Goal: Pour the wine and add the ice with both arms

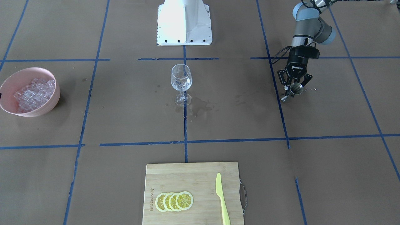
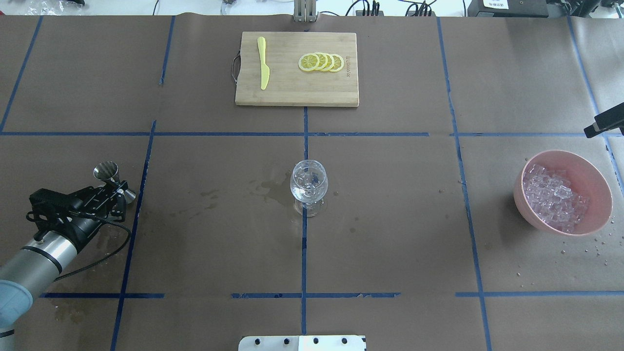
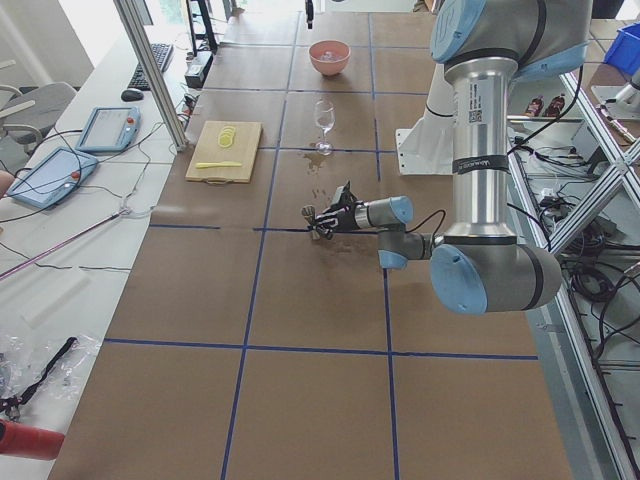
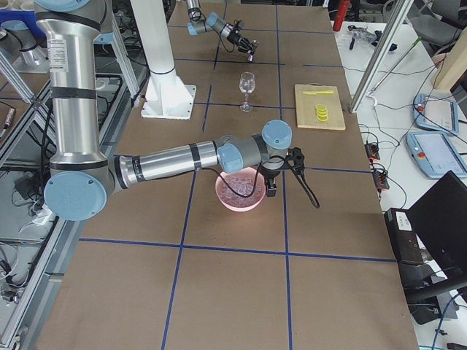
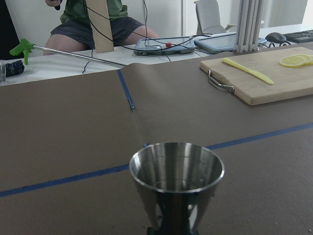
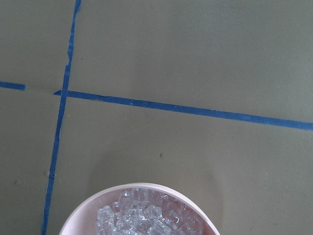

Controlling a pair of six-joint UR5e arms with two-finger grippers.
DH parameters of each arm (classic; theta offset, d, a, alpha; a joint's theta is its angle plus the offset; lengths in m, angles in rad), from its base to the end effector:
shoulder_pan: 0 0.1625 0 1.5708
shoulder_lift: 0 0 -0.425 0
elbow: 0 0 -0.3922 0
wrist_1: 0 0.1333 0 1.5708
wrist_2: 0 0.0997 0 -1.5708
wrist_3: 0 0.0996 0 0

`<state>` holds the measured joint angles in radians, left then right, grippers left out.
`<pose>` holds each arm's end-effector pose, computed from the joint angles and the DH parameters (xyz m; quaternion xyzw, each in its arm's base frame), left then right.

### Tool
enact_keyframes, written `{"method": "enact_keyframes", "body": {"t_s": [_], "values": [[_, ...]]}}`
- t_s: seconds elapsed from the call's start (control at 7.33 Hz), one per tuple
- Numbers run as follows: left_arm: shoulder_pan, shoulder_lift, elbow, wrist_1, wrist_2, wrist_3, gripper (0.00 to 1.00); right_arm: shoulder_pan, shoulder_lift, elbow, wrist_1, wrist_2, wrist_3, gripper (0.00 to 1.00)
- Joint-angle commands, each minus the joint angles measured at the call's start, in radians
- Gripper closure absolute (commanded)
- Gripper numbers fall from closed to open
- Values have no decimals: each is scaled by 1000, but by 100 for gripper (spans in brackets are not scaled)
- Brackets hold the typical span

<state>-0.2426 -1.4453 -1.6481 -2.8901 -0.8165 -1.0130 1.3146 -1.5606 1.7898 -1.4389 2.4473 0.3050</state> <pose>0.3761 -0.3007 0.5292 0.4880 0.3928 -0.0985 0.7732 -0.0723 -0.5001 0.5228 0.0406 -0.4462 -0.0544 0.8924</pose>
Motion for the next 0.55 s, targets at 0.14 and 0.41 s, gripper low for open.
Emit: {"method": "enact_keyframes", "body": {"t_s": [0.14, 0.41], "values": [[20, 0, -1, -3, 5, -88, 100, 0, -1, 0, 0, -1, 0, 0], [19, 3, -4, -3, 8, -87, 100, 0, 1, 0, -1, -1, 0, 0]]}}
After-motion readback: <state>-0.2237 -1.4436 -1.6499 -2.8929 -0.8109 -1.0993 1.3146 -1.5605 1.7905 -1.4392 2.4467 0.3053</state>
